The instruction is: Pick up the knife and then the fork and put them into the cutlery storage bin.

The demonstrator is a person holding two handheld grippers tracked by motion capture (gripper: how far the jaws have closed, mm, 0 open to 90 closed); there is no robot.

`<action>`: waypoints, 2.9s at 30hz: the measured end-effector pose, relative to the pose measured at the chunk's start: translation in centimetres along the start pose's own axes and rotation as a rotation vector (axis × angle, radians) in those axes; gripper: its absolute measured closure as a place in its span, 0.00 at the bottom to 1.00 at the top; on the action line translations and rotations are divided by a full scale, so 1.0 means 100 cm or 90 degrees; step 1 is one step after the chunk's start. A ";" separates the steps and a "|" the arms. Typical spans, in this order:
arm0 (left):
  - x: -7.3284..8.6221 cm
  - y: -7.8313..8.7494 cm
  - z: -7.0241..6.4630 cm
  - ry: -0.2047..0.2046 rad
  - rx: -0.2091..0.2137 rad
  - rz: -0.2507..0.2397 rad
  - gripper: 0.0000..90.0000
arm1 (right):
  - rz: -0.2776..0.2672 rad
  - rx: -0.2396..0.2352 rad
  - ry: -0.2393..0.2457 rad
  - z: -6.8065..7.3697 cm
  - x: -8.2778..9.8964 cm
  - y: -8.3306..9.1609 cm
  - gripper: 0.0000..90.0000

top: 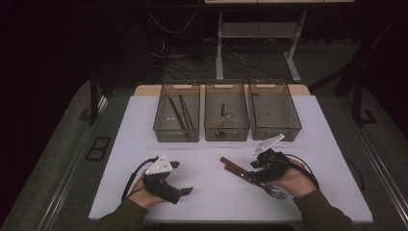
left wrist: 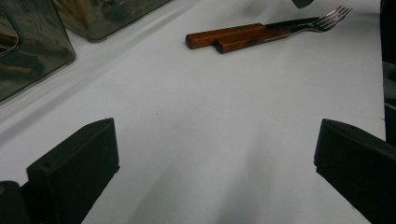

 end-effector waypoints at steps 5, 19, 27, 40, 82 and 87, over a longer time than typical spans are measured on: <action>0.000 0.000 0.000 -0.001 0.000 0.001 0.00 | 0.031 -0.004 0.015 0.004 0.002 -0.008 0.71; 0.000 0.000 -0.001 -0.001 0.002 0.002 0.00 | 0.078 -0.006 0.049 0.002 0.011 -0.024 0.82; 0.001 -0.001 -0.001 -0.002 0.002 0.003 0.00 | 0.085 -0.012 0.058 0.003 0.011 -0.025 0.84; 0.001 -0.001 -0.001 -0.002 0.003 0.006 0.00 | 0.141 -0.005 0.088 0.008 0.008 -0.033 0.84; 0.000 -0.001 -0.001 -0.005 0.005 0.001 0.00 | -0.031 -0.040 -0.016 -0.013 -0.018 0.000 0.86; 0.000 -0.001 -0.002 -0.005 0.006 0.000 0.00 | -0.065 -0.039 -0.030 -0.018 -0.020 0.009 0.86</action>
Point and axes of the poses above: each handheld gripper's, and its own axes: y roughly backward along the jaws, x roughly out of its underside, z roughly to its left, the point moved 8 cm from there along -y, roughly forward along the jaws, and after that the axes turned 5 degrees about y, right-handed, at the moved point
